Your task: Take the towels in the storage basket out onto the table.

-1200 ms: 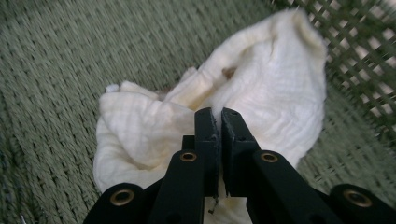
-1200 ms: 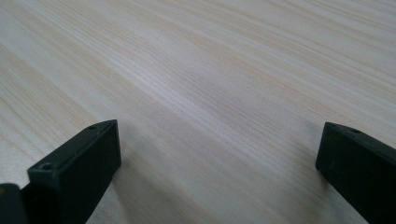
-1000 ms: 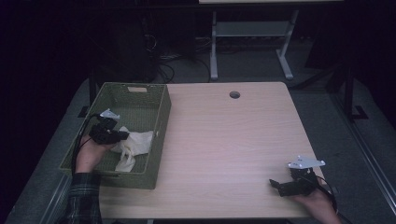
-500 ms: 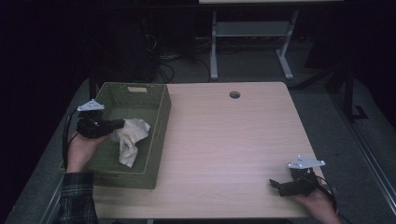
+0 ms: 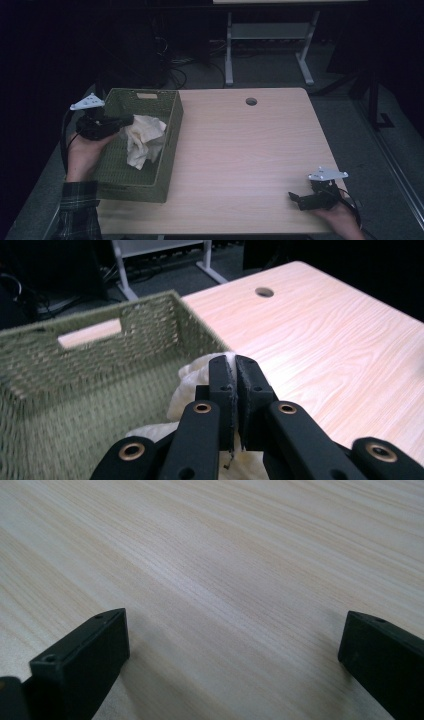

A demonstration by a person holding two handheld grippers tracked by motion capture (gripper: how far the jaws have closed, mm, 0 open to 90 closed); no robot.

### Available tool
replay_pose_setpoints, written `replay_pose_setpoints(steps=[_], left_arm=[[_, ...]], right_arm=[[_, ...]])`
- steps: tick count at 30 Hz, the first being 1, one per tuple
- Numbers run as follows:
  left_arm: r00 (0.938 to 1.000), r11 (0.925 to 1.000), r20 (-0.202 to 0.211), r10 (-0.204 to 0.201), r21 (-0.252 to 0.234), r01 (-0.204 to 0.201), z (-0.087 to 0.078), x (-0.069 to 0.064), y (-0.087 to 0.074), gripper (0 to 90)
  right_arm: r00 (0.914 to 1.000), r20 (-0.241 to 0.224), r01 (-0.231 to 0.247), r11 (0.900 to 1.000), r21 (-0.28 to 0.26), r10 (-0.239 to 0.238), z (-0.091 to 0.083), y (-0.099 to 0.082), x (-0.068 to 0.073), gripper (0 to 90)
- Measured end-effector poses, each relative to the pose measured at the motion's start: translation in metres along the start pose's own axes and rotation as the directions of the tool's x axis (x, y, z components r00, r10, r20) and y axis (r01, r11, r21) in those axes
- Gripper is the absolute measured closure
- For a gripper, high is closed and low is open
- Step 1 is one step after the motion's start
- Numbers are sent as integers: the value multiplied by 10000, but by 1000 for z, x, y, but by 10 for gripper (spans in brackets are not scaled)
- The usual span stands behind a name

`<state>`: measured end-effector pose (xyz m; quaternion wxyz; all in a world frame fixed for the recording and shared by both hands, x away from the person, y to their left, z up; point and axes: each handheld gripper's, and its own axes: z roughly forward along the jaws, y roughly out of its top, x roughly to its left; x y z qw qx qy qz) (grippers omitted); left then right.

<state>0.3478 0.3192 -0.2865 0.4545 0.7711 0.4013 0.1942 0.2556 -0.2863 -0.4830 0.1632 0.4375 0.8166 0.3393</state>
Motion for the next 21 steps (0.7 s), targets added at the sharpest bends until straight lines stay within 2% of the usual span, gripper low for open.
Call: replay_pose_setpoints(steps=[12,21], left_arm=[[9975,9947,637,302,-999,-238,-3,-25,40,863],[9889,9852,1262,789,-1615,-580,0,-49,76,864]], right_arm=[[10000,-3,13,10000,-3,-13,0,0,0,0],[10000,-2,10,10000,-1,-10,0,0,0,0]])
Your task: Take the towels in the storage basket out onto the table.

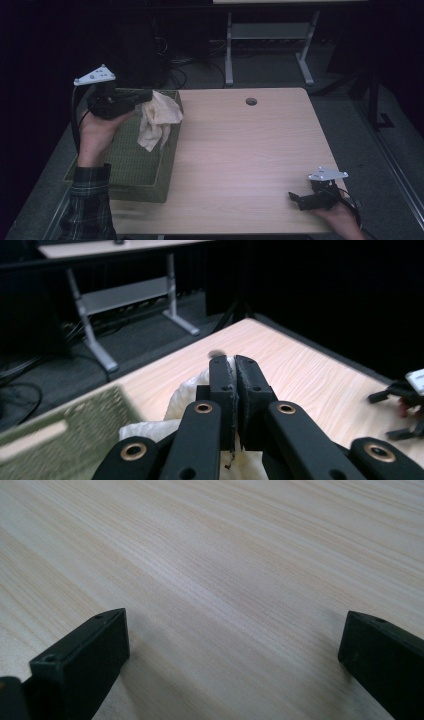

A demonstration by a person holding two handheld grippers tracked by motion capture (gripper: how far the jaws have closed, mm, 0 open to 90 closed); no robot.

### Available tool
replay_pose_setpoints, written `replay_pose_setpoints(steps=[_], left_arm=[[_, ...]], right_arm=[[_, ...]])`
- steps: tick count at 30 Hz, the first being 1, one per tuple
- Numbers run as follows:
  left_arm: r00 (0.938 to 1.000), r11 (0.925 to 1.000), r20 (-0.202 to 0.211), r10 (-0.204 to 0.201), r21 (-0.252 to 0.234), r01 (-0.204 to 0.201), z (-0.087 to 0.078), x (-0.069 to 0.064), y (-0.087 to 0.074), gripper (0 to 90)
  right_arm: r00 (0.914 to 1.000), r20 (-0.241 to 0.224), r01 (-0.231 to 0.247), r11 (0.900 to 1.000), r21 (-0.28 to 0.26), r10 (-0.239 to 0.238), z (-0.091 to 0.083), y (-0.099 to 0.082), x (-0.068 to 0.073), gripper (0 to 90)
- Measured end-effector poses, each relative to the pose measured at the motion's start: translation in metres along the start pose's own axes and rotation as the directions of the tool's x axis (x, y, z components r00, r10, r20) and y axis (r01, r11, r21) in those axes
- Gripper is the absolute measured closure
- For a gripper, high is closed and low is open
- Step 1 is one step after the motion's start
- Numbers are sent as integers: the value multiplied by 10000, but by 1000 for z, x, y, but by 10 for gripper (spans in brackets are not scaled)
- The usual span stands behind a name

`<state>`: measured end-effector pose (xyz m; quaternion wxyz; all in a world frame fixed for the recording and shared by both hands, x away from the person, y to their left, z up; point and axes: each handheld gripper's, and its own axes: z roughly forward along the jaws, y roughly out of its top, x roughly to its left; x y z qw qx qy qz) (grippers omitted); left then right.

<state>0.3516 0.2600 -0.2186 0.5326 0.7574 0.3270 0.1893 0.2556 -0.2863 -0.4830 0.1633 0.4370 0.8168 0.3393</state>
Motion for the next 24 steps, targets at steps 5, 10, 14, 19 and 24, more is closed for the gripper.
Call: replay_pose_setpoints(steps=[5,10,14,19,24], left_arm=[[9990,9992,367,245,-318,-233,8,-14,18,865],[9967,9986,696,410,-359,-386,20,-26,29,865],[9930,9985,1119,388,-420,-343,32,-35,35,865],[9866,9984,1574,420,-435,-355,48,-46,38,865],[9824,9988,1825,391,-358,-331,65,-57,38,865]], right_arm=[[10000,-3,0,10000,3,0,0,0,0,0],[10000,-1,1,10000,1,-1,0,0,0,0],[10000,-2,7,10000,0,-7,0,0,0,0],[10000,-35,58,10000,-11,-58,0,0,0,0],[10000,-42,58,10000,-8,-58,0,0,0,0]])
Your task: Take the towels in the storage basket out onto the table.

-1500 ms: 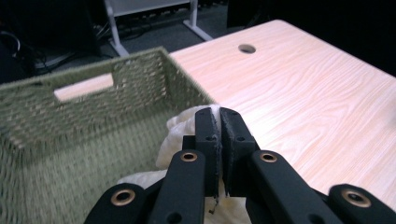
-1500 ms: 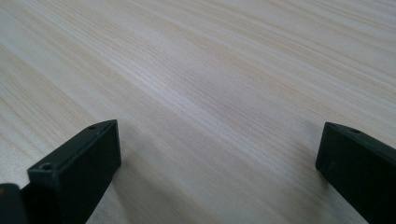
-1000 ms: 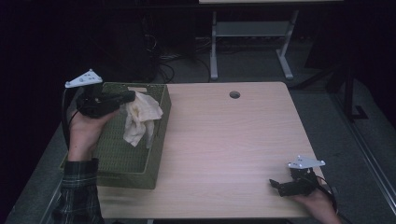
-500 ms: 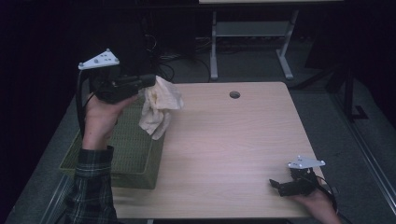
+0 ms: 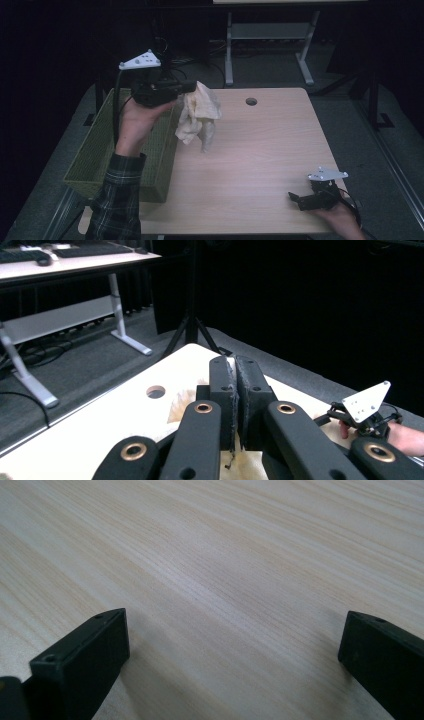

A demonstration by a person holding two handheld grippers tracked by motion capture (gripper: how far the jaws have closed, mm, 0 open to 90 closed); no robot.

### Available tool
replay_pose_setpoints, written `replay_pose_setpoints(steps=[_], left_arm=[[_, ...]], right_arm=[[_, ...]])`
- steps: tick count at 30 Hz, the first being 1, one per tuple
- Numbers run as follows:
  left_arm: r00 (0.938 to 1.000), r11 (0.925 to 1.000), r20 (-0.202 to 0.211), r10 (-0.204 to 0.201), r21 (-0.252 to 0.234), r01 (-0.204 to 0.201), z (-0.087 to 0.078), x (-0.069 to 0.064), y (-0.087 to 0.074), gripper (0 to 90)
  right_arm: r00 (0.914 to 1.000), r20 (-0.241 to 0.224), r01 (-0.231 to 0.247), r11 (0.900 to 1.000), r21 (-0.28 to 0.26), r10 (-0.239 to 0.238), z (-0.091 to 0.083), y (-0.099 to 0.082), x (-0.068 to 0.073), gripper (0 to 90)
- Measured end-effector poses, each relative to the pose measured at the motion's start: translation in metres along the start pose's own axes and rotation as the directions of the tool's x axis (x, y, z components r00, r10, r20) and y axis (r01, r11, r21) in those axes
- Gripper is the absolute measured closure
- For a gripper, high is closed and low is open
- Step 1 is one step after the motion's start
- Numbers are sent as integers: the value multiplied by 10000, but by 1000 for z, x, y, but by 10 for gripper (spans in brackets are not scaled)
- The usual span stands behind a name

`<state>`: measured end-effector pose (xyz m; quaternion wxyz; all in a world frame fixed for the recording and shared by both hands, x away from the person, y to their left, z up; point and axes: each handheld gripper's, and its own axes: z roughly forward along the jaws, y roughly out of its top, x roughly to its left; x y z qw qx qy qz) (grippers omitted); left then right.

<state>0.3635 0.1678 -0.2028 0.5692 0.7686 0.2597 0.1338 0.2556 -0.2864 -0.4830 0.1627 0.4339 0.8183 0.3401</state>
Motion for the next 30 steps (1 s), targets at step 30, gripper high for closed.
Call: replay_pose_setpoints(steps=[30], left_arm=[[9911,9908,1328,-17,1344,-163,120,-47,-51,865]], right_arm=[[10000,-15,-6,10000,-5,6,0,0,0,0]])
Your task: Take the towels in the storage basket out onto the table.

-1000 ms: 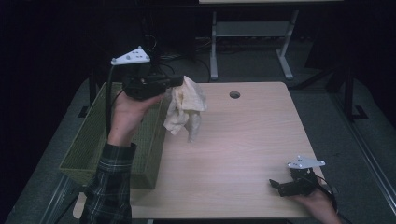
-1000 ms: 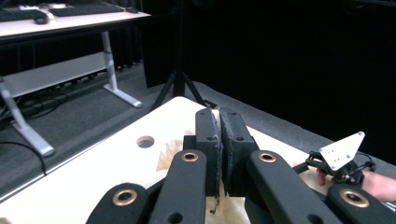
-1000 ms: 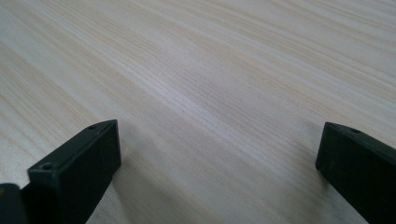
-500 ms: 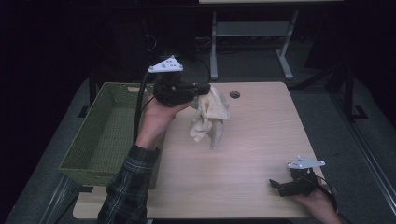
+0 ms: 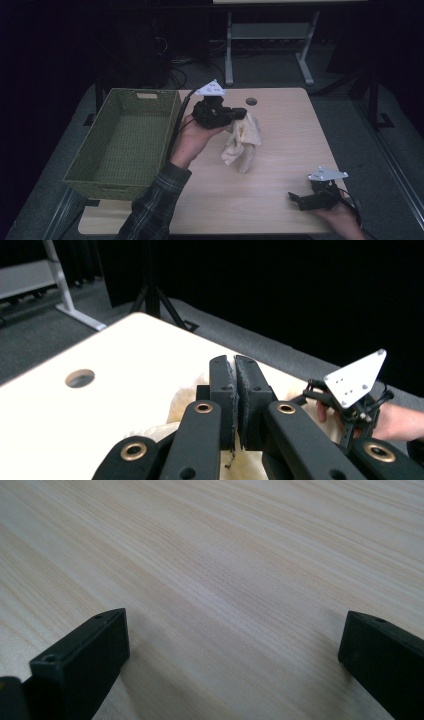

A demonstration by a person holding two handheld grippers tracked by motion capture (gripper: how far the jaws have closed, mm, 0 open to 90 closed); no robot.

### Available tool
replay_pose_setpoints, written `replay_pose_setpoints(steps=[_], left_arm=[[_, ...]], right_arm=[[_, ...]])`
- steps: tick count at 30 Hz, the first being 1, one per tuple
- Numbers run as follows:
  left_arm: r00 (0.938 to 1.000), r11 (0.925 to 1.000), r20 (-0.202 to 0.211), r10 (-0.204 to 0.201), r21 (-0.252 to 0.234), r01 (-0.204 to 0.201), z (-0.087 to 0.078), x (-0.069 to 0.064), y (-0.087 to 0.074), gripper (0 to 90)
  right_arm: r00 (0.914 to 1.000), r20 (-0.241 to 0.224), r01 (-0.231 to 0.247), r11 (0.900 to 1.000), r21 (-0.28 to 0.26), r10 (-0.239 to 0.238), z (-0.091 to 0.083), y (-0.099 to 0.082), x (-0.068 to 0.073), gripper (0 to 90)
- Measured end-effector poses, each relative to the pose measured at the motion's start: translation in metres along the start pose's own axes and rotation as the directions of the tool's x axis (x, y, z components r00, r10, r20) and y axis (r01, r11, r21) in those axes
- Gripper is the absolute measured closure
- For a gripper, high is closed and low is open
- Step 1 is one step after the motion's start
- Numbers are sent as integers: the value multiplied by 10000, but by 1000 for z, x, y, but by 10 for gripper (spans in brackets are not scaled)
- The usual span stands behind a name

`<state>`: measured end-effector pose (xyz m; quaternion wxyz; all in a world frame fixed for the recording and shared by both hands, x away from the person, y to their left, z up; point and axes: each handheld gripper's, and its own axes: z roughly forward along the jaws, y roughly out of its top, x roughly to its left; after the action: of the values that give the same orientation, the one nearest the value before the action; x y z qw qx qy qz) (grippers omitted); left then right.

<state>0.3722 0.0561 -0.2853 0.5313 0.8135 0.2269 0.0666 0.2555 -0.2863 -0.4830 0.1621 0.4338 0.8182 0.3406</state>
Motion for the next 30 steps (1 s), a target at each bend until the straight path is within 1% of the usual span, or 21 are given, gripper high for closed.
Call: replay_pose_setpoints(steps=[5,7,9,16,18,22,25,26,30], left_arm=[[9998,9987,206,66,500,-77,19,-2,-14,864],[9996,9980,280,43,622,-61,26,-3,-20,864],[9993,9968,352,94,791,-121,32,-3,-25,864],[9977,9907,673,0,1359,-92,55,-2,-49,863],[9968,9881,803,-13,1536,-111,61,-1,-56,863],[9954,9805,956,21,1955,-208,72,1,-71,862],[9943,9762,1060,-86,2166,-146,81,2,-82,861],[9941,9740,1082,-98,2259,-150,83,2,-85,860],[9938,9617,1110,-88,2731,-220,94,1,-96,857]], right_arm=[[10000,-3,-9,10000,5,9,0,0,0,0],[10000,-3,0,10000,2,0,0,0,0,0],[10000,0,11,10000,-2,-11,0,0,0,0],[10000,8,20,10000,5,-20,0,0,0,0],[10000,7,19,10000,8,-19,0,0,0,0],[10000,7,15,10000,12,-15,0,0,0,0],[10000,6,16,10000,10,-16,0,0,0,0],[10000,7,17,10000,9,-17,0,0,0,0],[10000,6,17,10000,10,-17,0,0,0,0]])
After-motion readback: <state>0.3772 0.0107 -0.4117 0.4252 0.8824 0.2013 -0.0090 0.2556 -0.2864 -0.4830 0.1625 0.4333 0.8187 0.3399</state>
